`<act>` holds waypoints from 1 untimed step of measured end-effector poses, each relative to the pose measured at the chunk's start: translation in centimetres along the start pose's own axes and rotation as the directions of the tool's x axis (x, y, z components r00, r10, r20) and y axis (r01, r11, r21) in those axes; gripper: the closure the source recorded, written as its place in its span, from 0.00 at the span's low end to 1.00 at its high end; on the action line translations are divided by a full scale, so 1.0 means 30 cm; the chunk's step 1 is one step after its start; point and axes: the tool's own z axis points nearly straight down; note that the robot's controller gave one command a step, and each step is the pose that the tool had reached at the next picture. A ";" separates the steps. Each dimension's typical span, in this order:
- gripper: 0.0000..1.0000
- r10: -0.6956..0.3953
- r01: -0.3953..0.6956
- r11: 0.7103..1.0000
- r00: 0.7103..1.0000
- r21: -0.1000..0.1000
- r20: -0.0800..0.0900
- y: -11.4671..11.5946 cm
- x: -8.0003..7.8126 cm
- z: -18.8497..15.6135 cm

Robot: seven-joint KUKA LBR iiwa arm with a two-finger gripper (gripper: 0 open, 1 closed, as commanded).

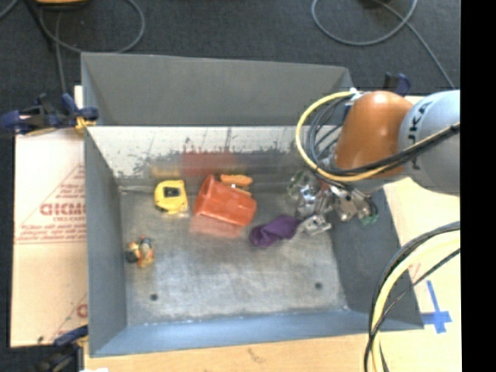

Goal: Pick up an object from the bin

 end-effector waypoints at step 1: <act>1.00 0.000 0.000 1.000 1.000 -0.001 -0.002 0.001 0.002 -0.013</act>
Offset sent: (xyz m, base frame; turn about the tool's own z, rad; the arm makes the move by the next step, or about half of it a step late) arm 0.0001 0.0000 0.0917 0.0000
